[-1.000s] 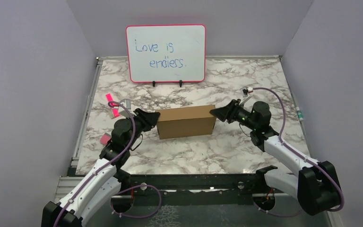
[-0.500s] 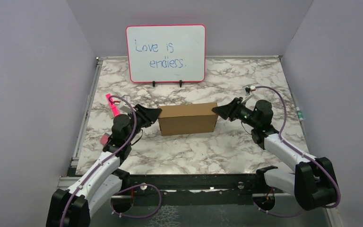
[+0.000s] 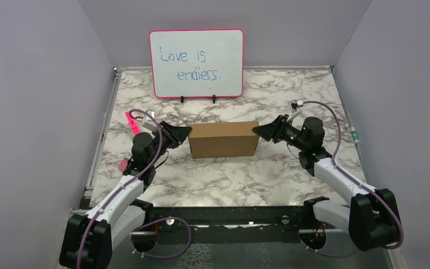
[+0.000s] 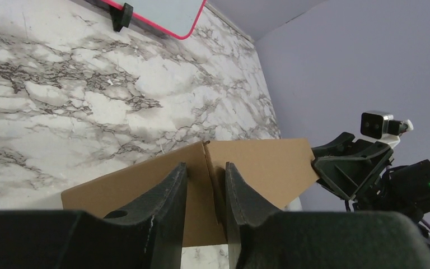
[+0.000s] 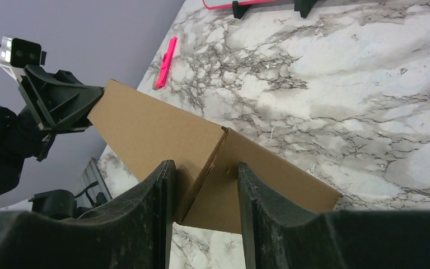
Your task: Fold the paper box
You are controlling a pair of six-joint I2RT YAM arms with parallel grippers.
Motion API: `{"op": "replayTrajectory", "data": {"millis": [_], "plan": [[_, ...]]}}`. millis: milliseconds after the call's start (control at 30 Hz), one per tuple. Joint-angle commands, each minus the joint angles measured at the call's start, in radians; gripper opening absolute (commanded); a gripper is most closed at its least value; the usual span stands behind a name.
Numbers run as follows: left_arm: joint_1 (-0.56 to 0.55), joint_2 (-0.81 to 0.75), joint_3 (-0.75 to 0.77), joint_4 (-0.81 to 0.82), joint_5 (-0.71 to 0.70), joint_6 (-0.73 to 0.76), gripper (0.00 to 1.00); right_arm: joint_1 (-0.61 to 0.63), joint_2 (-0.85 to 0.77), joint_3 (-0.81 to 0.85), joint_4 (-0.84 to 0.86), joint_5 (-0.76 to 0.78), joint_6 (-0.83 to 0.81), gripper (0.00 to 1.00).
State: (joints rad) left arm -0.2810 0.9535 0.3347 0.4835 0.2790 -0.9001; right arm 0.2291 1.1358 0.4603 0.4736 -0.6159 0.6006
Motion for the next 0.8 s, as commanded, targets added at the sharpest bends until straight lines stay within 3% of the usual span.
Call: {"op": "replayTrajectory", "data": {"millis": [0, 67, 167, 400, 533, 767], "plan": [[-0.025, -0.043, -0.155, -0.229, 0.093, -0.026, 0.03, 0.030, 0.043, -0.058, -0.319, -0.120, -0.077, 0.06], [-0.025, -0.056, -0.151, -0.205, 0.112, -0.061, 0.07, 0.030, 0.046, -0.043, -0.323, -0.123, -0.073, 0.06], [-0.026, -0.060, -0.057, -0.310, 0.121, 0.011, 0.12, 0.031, 0.044, -0.017, -0.338, -0.131, -0.071, 0.08], [-0.024, -0.126, 0.133, -0.495, 0.060, 0.135, 0.33, 0.030, -0.014, 0.099, -0.437, -0.094, -0.077, 0.33], [-0.023, -0.138, 0.230, -0.597, 0.008, 0.237, 0.41, 0.028, -0.029, 0.193, -0.540, -0.050, -0.129, 0.40], [-0.023, -0.161, 0.265, -0.657, -0.005, 0.303, 0.50, 0.018, -0.035, 0.201, -0.544, -0.051, -0.132, 0.44]]}}
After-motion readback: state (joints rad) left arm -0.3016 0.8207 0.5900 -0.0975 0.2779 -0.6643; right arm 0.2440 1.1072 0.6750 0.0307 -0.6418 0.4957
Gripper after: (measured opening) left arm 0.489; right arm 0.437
